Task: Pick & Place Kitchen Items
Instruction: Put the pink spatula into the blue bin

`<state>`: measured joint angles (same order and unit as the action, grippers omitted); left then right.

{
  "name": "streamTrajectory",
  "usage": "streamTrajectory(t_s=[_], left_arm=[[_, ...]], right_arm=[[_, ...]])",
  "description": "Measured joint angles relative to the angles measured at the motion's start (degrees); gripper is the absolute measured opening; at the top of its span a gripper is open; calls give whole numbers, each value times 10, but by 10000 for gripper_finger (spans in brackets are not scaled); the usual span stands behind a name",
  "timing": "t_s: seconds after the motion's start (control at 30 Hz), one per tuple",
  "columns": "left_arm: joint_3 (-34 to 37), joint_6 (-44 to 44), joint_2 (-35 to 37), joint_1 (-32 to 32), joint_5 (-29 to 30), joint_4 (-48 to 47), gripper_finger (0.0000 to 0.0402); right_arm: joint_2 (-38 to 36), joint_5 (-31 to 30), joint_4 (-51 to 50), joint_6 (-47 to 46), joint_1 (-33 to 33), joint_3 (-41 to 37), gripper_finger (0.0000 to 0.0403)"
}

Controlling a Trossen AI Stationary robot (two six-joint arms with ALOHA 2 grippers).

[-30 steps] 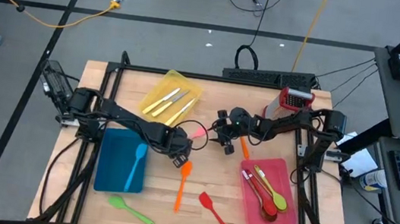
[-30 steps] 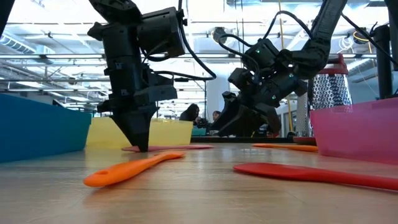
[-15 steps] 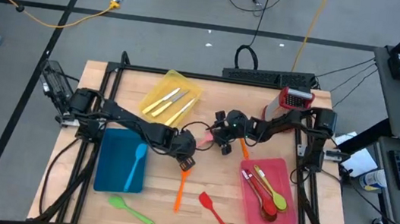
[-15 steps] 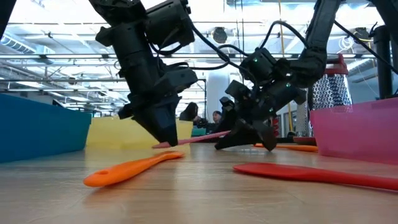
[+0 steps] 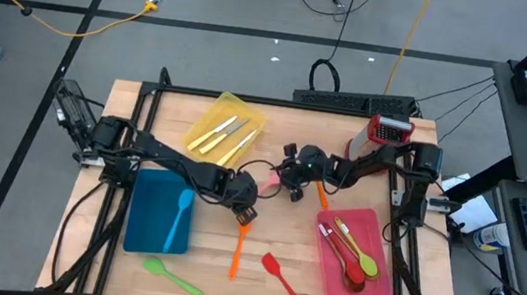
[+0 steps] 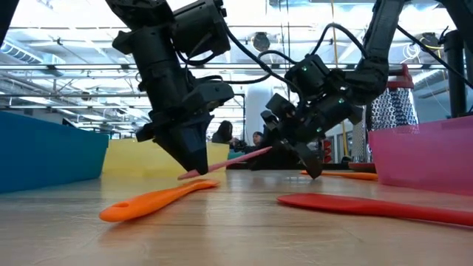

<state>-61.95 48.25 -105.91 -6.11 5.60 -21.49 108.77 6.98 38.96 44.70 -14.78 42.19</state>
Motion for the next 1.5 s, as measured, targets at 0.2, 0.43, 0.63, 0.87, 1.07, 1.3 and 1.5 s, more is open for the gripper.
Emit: streamTrajectory(t_s=[0.2,0.43,0.63,0.87,1.07,1.3,1.5], left_arm=[[0,45,0,0,-13,0,76],[0,89,1,0,-44,1,77],[0,106,1,0,-59,4,77],[0,109,1,1,-59,4,77],[0,101,1,1,-56,4,77],[0,54,1,1,-46,6,77],[0,38,1,1,-30,6,77]], right_arm=[[0,-9,31,43,11,0,51],[0,-27,46,111,28,0,59],[-1,-28,48,164,39,0,67],[0,-31,59,182,40,0,22],[0,-27,59,176,40,0,9],[0,-26,53,154,40,0,4],[0,-27,46,140,40,0,3]])
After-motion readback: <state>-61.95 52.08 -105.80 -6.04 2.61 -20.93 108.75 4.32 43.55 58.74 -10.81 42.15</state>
